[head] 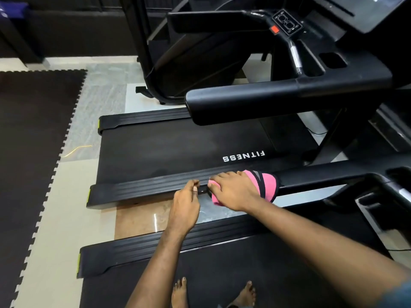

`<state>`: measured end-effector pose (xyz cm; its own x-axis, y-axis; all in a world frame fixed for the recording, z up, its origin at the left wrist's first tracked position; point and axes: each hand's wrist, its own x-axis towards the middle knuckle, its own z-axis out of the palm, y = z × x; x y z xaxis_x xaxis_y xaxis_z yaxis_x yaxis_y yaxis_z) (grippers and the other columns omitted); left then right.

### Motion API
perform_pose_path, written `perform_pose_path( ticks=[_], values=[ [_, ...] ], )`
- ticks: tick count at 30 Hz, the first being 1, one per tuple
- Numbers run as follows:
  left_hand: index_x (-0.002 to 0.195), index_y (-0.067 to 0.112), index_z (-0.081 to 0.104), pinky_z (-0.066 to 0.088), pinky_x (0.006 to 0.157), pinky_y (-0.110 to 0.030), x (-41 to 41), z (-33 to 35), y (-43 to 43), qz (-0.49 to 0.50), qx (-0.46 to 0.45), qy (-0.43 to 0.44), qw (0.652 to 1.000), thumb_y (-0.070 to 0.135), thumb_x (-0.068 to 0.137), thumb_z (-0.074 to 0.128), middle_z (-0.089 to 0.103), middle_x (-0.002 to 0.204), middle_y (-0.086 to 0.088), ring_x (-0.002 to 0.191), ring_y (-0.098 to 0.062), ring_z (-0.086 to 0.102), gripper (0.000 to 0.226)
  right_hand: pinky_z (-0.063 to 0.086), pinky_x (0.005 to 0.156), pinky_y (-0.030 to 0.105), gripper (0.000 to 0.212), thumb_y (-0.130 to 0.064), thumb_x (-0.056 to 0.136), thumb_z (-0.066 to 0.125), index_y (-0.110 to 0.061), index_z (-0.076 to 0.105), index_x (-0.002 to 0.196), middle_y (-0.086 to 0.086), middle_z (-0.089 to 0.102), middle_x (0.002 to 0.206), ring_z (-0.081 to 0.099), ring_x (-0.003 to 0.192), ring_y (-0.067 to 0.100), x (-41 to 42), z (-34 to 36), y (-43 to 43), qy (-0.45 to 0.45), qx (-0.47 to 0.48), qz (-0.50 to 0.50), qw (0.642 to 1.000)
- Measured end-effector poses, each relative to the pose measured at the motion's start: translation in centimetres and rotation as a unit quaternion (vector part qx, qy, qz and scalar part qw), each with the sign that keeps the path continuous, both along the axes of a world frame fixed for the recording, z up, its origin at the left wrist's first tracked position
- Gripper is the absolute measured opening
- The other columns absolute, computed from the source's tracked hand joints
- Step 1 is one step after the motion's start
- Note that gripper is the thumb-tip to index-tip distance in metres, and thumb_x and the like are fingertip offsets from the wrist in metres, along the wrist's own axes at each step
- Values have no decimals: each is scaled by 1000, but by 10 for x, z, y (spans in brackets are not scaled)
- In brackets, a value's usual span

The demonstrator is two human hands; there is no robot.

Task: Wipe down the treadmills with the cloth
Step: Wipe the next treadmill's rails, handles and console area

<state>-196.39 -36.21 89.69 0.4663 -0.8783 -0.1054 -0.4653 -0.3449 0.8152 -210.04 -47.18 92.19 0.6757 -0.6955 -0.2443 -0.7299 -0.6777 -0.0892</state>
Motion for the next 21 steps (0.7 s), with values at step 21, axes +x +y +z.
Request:
perform_pose_path(
  ticks=[21],
  values=[
    [112, 9, 58, 44, 81, -42, -58, 18, -55, 9, 96, -30, 995, 35, 109, 29, 68, 109, -20, 104, -41, 61, 39, 5, 117, 65, 74, -83, 89, 7, -52, 29, 153, -2, 22, 168, 15, 156, 25, -67, 9, -5, 34, 20, -78, 996]
  ],
)
